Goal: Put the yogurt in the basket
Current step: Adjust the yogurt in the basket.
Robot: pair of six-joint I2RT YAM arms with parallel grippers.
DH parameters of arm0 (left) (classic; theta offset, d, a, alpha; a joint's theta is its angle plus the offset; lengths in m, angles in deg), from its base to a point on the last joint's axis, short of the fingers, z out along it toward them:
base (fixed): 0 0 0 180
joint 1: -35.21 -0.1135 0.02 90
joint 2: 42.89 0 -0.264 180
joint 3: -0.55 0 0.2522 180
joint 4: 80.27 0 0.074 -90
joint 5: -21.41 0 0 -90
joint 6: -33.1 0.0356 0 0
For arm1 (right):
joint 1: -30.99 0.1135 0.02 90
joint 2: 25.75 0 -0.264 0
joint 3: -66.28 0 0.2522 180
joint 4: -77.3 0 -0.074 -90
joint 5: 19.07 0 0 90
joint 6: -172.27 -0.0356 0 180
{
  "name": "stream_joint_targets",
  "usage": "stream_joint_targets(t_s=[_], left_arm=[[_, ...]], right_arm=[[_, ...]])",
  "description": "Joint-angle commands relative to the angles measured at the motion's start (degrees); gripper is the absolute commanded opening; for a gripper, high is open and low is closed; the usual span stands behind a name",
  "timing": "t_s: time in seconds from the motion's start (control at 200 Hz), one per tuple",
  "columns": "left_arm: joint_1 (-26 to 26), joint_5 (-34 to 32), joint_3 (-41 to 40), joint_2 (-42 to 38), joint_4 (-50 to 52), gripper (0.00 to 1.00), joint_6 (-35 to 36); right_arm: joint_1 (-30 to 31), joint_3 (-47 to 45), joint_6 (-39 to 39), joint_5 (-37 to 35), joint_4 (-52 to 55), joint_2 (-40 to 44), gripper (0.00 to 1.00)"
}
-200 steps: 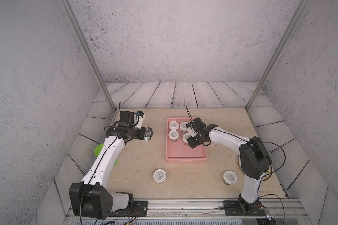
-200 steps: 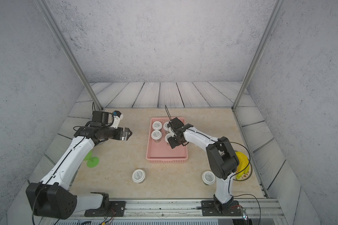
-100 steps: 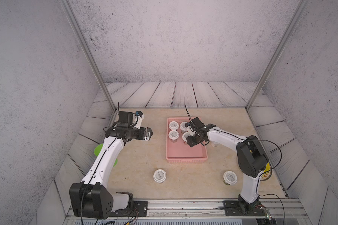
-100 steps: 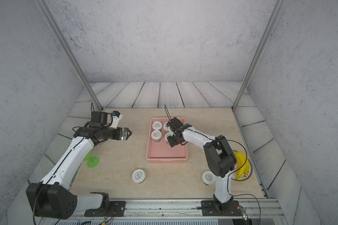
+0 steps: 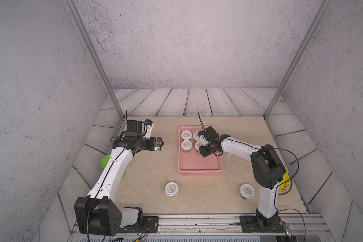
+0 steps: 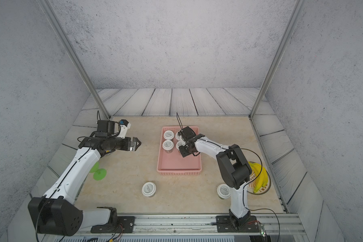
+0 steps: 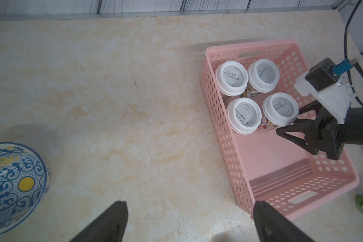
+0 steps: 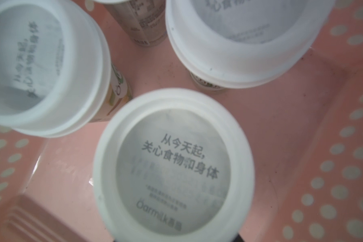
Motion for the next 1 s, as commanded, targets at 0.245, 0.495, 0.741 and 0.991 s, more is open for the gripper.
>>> stream_joint_targets(t_s=[0.245,0.495,0.741,0.991], left_arm=[[-0.77,0.60,-0.59,-0.99,-0.67,0.99,-0.43],[-0.78,0.77,-0.81,-1.02,-0.79,0.99,-0.50],[-0.90,0.90,-0.89,-1.07,-0.95,1.00,-0.43],[-0.97,1.06,-1.15,-1.02,-1.20,0.99,-0.53]], right_arm=[[0.22,-1.71,-0.26,0.40,-1.82,-0.89,0.47],[0.23,-2.92,-0.58,1.33,-3.94,-1.35,0.42],[0.26,-3.49,-0.82,2.38,-5.80,-1.61,0.37],[0.30,-3.94,-0.57,1.91,-6.97,-2.52,0.34]])
